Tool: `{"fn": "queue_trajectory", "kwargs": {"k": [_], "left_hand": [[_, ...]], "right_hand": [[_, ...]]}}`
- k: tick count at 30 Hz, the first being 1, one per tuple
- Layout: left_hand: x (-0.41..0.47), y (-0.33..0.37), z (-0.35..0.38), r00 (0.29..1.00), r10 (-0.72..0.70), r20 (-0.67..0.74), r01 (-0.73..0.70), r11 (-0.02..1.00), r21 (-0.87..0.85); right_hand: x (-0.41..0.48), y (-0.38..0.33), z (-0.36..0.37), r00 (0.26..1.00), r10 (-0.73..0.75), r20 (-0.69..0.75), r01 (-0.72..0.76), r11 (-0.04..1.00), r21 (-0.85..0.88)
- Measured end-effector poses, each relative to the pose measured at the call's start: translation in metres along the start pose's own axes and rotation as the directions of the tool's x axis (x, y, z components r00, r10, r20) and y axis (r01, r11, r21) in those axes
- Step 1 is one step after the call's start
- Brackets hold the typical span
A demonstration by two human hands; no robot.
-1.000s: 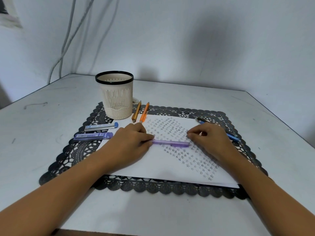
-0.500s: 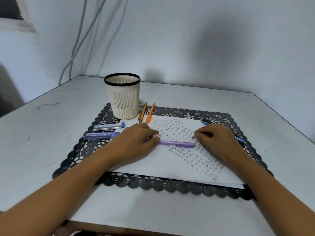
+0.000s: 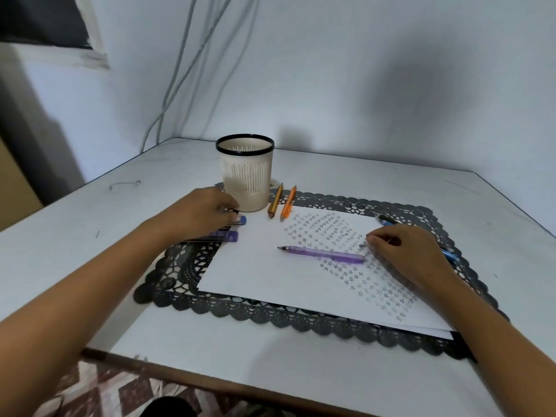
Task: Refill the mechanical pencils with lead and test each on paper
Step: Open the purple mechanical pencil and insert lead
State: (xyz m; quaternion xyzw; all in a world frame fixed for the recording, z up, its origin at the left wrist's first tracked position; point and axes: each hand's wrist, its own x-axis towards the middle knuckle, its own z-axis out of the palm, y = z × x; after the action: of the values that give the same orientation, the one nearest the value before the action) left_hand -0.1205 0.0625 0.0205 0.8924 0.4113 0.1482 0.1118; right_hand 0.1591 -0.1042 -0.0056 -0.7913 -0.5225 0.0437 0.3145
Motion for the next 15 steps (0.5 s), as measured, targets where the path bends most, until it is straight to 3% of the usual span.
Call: {"fn": "queue_trajectory", "kwargs": {"k": [7, 15], "left_hand": [[0.003, -0.022, -0.003, 0.981, -0.09, 0.173, 0.08, 0.995, 0.06], [0.004, -0.022, -0.002, 0.988, -0.097, 0.119, 0.094, 0.995, 0.026]], "right_hand": [[-0.002, -0.001, -0.001, 1.0, 0.025, 0.01, -0.025, 0.999, 0.022], [-0.002, 0.0, 0.002, 0.997, 0.068, 0.031, -0.072, 0.98, 0.183]]}}
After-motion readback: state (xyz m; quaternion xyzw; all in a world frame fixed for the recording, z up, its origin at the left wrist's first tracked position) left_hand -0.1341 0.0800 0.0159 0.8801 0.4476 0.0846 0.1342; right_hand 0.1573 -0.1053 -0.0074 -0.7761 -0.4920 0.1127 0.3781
